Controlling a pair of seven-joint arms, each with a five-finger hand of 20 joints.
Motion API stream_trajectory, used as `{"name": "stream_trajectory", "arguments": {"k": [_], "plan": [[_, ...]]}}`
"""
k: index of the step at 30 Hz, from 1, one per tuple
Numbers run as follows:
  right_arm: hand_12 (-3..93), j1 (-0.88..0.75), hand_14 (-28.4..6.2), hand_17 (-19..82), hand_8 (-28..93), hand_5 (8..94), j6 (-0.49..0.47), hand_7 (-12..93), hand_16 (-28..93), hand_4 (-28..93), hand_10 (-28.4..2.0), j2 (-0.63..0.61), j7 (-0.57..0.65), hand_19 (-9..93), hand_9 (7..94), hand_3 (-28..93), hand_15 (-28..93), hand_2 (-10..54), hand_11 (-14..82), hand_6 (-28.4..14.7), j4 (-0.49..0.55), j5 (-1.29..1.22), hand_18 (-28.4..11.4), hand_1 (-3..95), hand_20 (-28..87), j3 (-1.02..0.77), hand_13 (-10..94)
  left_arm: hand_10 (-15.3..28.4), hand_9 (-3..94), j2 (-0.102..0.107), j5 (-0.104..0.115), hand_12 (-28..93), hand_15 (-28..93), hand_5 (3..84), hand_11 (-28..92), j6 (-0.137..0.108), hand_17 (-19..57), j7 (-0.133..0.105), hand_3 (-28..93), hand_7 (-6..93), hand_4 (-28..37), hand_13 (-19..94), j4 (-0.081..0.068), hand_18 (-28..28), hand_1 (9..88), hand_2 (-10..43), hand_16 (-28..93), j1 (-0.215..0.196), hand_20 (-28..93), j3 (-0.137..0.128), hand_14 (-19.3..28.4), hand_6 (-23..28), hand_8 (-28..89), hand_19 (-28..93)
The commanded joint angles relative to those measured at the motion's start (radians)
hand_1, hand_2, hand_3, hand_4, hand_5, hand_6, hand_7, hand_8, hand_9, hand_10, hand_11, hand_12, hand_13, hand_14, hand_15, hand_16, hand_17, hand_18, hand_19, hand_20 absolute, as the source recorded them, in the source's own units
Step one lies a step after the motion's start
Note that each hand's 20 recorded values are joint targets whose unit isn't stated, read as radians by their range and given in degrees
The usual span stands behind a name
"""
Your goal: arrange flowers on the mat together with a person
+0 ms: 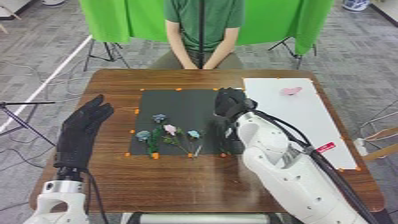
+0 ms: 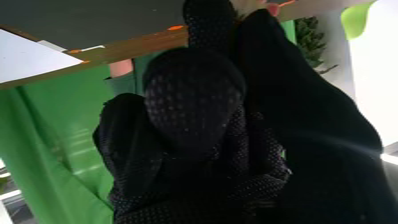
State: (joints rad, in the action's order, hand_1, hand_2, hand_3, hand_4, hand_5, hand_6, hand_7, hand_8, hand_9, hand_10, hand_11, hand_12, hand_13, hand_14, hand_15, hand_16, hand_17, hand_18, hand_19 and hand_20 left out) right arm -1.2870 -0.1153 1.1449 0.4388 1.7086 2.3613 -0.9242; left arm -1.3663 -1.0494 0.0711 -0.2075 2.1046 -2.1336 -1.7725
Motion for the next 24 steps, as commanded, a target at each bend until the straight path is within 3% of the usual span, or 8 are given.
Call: {"name": "stream_trajectory", "arguments": {"k": [1,6,13,15,18,21,24], "plan": [[21.5,-0.011,-0.2,64,-3,73.1,-0.027,15,23,-25,-9.8,-0.011,-0.005,93,86.8,65,53,-9.5,8.5,3.9,0.016,0.019,-10.9,51.9,40,-0.007,94,12.7,42.4,-0.008,-0.004,15,9,42.3,13,0.021,3.4,0.008,64,12.0,-22.0,34,-0.007,10.3,24.7,-2.7,3,-0.008,15,-0.006,15.6,3.2,-6,1],[16.3,-0.015,0.0,63,-11,69.9,-0.032,15,25,-25,-10.8,-0.015,-0.01,93,83.0,70,52,-9.5,11.7,4.3,0.018,0.027,-10.8,47.7,39,-0.004,94,12.6,42.3,-0.006,-0.003,15,9,42.1,13,0.018,3.3,0.006,64,11.9,-21.9,34,-0.006,10.3,24.8,-2.8,3,-0.011,15,-0.012,15.5,3.0,-6,1],[13.9,-0.023,-0.1,63,-12,68.6,-0.024,15,25,-26,-11.3,-0.024,-0.013,93,80.5,70,52,-9.5,11.9,4.6,0.037,0.027,-10.8,47.0,39,-0.029,94,12.6,42.3,-0.01,-0.006,15,9,42.1,13,0.027,3.3,0.005,65,11.9,-21.8,33,-0.007,10.3,24.6,-3.6,3,-0.009,15,-0.009,15.5,3.1,-6,1],[13.6,-0.039,-0.2,63,-12,68.5,0.024,15,25,-26,-11.4,-0.028,-0.018,93,80.2,70,51,-9.5,11.8,4.6,0.076,0.02,-10.8,47.0,39,-0.057,94,12.6,42.3,-0.01,-0.006,15,9,42.0,13,0.029,3.3,0.003,65,11.8,-22.3,34,-0.007,10.4,24.6,-3.7,3,-0.008,15,-0.01,15.5,3.1,-6,1],[13.5,-0.098,-0.1,63,-12,68.8,0.19,16,25,-25,-11.3,-0.039,-0.032,93,79.7,70,51,-9.5,12.0,4.3,0.16,-0.028,-10.7,46.3,39,-0.12,94,12.6,42.3,-0.008,-0.004,15,9,42.0,13,0.025,3.3,0.003,66,11.8,-22.6,34,-0.008,10.4,24.5,-3.9,3,-0.01,15,-0.013,15.6,3.0,-6,1],[14.1,-0.201,-1.7,61,-6,69.0,0.328,16,28,-21,-11.5,-0.045,-0.112,92,78.7,67,43,-9.5,12.3,3.1,0.254,-0.25,-10.9,43.0,32,-0.239,94,12.6,42.3,-0.011,-0.004,15,9,42.0,13,0.024,3.3,0.0,66,11.9,-22.7,33,-0.01,10.4,24.5,-3.9,3,-0.011,15,-0.013,15.5,3.0,-6,1],[14.6,-0.351,-8.3,48,-10,68.0,0.304,15,26,-18,-13.7,-0.022,-0.328,76,72.4,69,31,-5.2,11.1,0.9,0.327,-0.699,-13.5,33.6,26,-0.425,79,12.6,42.4,-0.01,-0.003,15,9,42.1,13,0.021,3.2,0.003,66,12.0,-22.9,34,-0.013,10.4,24.5,-3.8,3,-0.01,15,-0.007,15.5,3.0,-6,1]]}}
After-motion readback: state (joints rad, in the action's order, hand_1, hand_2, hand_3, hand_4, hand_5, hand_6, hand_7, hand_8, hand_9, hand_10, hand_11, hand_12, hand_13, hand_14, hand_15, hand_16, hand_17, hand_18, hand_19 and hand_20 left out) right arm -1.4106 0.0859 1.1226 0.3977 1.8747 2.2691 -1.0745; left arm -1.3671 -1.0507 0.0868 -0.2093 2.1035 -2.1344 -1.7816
